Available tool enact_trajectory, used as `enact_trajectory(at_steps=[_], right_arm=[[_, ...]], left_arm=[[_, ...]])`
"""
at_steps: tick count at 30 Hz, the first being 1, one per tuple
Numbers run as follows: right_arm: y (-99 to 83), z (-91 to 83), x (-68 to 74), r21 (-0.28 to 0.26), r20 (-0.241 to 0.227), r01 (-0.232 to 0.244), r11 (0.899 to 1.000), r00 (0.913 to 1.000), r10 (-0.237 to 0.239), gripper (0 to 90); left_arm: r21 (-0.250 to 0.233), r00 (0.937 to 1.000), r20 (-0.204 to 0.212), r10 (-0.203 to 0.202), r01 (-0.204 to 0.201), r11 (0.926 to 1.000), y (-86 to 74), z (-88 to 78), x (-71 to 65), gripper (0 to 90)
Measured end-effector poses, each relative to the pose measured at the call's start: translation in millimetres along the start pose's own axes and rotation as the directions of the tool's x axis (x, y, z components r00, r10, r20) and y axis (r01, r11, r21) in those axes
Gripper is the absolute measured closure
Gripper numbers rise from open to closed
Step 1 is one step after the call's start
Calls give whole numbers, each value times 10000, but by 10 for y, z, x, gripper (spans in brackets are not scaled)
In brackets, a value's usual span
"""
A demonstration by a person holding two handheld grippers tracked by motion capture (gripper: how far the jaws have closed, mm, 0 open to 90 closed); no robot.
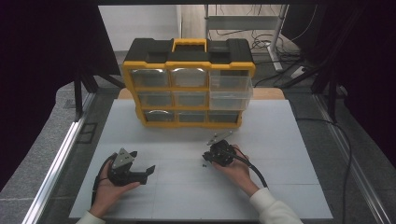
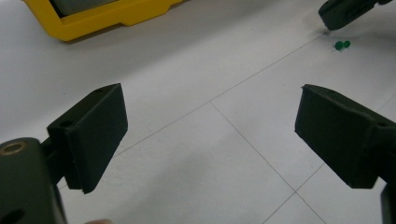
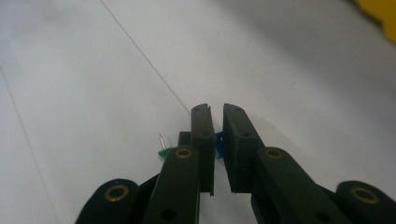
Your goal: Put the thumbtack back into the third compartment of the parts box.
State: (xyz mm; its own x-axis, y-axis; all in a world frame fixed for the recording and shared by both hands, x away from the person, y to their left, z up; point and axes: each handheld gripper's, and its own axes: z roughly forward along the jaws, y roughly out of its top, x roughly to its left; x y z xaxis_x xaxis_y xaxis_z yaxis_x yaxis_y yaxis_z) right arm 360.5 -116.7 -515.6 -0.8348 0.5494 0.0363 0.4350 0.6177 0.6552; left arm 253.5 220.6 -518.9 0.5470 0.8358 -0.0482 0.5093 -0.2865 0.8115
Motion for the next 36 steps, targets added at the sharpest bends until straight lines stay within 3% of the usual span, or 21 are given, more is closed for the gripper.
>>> enact_trajectory(at_steps=[13, 19, 24, 34, 36], right_arm=[[52, -361, 25, -1284, -361, -382, 9910, 9988, 338, 825], [64, -582, 50, -2037, -650, -630, 9770, 9966, 507, 825], [80, -688, 60, -2294, -641, -707, 9708, 9963, 574, 825], [155, -929, 78, -3121, -825, -697, 9475, 9955, 461, 824], [164, -952, 84, -3144, -783, -634, 9472, 9961, 407, 825]], left_arm=[[-41, 10000, 27, 48, -47, 10000, 2, -13, -11, 98], [-46, 10000, 41, 58, -58, 10000, 3, -10, -15, 98], [-30, 10000, 36, 69, -69, 10000, 5, -7, -18, 98], [-18, 9999, 22, 108, -108, 9999, 6, -5, -14, 98], [-21, 9999, 14, 106, -106, 9999, 6, -5, -13, 99]])
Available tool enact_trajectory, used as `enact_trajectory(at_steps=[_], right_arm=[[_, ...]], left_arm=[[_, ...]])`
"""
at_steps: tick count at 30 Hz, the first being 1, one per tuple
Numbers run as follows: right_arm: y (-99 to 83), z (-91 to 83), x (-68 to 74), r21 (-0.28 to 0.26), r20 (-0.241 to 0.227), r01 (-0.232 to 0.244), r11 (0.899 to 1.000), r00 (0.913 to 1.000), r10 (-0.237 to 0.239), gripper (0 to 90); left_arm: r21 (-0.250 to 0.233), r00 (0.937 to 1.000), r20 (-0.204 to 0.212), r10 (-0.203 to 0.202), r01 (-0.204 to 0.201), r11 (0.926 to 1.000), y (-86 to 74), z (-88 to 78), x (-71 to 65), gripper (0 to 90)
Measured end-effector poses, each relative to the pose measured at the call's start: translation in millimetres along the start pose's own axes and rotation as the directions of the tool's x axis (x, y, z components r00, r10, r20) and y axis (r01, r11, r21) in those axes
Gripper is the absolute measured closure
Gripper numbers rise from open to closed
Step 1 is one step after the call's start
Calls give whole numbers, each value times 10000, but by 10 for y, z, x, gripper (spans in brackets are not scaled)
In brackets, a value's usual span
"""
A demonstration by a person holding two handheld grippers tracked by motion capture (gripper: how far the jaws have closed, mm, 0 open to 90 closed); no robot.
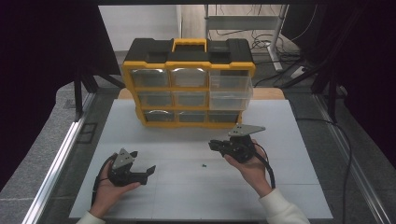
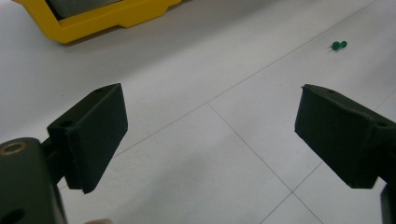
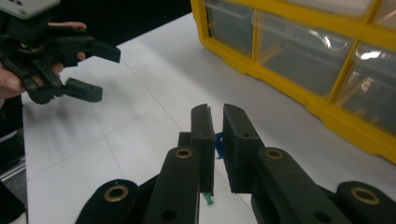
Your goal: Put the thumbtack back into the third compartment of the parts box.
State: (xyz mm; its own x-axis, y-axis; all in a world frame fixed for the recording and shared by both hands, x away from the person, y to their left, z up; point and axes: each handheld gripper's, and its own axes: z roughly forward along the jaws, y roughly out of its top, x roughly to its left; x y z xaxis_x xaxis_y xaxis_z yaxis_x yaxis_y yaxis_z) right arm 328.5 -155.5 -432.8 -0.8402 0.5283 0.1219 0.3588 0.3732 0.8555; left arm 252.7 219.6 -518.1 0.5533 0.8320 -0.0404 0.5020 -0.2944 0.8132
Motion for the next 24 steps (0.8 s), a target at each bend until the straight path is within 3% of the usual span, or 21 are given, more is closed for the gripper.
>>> enact_trajectory(at_steps=[11, 24], right_arm=[[197, -228, 109, -893, -181, 176, 9959, 9997, -193, 825], [322, -367, 155, -1315, 23, 499, 9901, 9987, -500, 825]], left_arm=[[-49, 10000, -10, -82, 82, 10000, 2, -2, 3, 99], [12, 10000, -2, -77, 77, 10000, -1, 9, -6, 99]])
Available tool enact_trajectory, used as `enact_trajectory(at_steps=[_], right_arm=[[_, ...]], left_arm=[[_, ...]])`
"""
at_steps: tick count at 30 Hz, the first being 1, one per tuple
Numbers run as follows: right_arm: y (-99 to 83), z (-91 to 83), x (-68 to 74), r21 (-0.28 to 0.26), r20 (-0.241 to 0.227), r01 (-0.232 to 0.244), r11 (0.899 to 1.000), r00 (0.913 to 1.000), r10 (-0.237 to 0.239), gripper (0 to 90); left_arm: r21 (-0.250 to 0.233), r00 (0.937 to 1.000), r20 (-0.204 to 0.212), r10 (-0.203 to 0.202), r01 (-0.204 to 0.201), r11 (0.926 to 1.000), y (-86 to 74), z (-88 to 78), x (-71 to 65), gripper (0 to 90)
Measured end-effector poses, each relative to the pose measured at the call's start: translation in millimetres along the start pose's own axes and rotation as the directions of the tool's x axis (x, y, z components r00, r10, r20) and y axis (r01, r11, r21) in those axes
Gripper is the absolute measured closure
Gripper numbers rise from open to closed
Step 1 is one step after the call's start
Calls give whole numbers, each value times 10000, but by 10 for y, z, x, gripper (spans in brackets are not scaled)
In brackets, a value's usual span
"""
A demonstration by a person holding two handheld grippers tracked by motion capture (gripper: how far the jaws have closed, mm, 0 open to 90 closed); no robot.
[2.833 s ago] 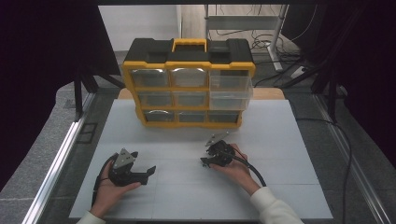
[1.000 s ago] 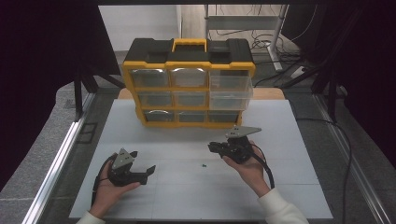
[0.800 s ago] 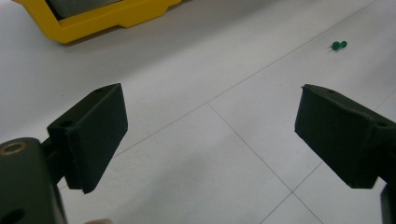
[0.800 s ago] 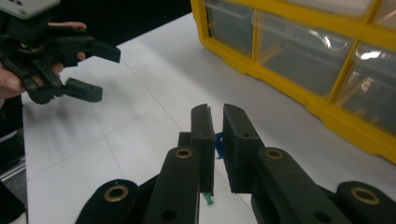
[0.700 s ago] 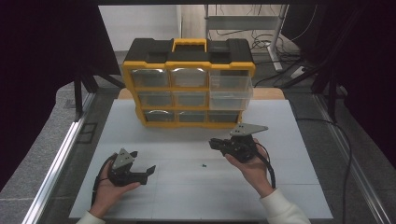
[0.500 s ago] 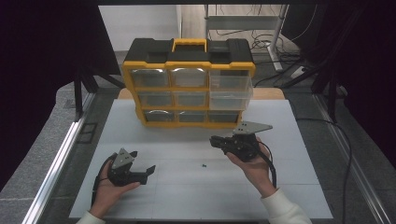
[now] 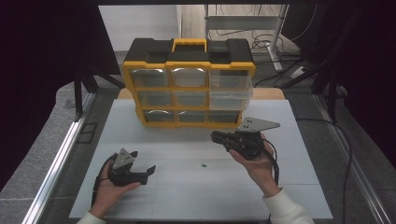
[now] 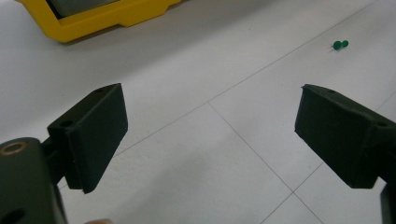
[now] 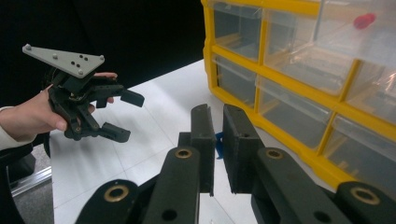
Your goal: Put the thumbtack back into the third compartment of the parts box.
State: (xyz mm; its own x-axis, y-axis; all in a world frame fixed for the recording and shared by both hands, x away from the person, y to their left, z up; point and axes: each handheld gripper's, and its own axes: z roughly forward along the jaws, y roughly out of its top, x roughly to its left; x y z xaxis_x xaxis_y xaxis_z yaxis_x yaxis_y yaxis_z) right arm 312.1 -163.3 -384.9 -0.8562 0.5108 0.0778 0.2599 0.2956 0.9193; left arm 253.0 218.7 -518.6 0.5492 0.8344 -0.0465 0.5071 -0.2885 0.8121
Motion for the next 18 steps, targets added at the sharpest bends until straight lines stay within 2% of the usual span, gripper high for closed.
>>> enact_trajectory(at_steps=[9, 18], right_arm=[[122, -33, 13, -438, -83, 38, 9990, 10000, -42, 825], [288, 13, 54, -907, -229, 217, 9956, 9995, -238, 825]], left_arm=[[-13, 10000, 1, 15, -15, 10000, 2, -2, -2, 100], [22, 10000, 16, 48, -48, 10000, 4, 4, -9, 100]])
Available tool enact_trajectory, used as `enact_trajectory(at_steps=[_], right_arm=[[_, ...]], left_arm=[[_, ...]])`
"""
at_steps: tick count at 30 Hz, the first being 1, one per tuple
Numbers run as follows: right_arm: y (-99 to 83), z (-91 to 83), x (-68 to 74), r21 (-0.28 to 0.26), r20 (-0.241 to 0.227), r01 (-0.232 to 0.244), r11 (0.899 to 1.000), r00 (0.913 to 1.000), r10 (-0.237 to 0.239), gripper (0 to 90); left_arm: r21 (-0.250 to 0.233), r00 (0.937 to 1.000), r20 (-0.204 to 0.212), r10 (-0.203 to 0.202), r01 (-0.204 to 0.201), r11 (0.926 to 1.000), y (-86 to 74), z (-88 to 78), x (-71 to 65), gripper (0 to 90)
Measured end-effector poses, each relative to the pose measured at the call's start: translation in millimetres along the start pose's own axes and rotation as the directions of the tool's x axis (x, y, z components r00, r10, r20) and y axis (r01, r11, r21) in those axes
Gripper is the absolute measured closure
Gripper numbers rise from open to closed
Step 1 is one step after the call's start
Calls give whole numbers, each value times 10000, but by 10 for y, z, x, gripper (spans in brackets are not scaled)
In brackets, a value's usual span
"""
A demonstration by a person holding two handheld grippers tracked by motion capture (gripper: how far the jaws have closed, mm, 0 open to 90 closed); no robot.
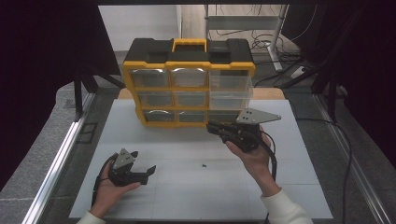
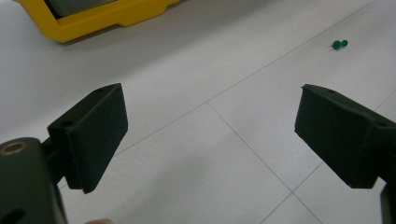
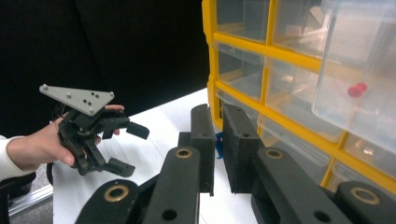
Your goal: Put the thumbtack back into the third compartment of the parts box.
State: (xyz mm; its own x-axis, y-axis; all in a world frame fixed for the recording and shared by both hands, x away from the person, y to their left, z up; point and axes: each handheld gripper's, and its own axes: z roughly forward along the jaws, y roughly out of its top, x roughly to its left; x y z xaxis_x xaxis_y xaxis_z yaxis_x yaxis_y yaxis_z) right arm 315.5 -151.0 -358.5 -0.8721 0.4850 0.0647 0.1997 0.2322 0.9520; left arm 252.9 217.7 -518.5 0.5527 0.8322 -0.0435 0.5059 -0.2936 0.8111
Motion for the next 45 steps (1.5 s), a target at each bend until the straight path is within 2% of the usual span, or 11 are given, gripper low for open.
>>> enact_trajectory(at_steps=[14, 27, 34, 45], right_arm=[[268, -132, 15, -473, 253, 274, 9985, 9993, -262, 824], [622, -230, -120, -803, 886, 505, 9955, 9951, -434, 825], [768, -223, -252, -981, 1229, 565, 9936, 9914, -442, 825], [935, -202, -499, -1012, 1885, 304, 9944, 9820, -108, 825]], left_arm=[[9, 10000, 21, 38, -38, 10000, 6, 9, -2, 99], [-123, 10000, -49, 17, -18, 9999, 11, -12, 3, 100], [-160, 10000, -50, 42, -43, 9999, 10, -19, 6, 100], [-215, 10000, -79, 5, -7, 9998, 13, -24, 7, 101]])
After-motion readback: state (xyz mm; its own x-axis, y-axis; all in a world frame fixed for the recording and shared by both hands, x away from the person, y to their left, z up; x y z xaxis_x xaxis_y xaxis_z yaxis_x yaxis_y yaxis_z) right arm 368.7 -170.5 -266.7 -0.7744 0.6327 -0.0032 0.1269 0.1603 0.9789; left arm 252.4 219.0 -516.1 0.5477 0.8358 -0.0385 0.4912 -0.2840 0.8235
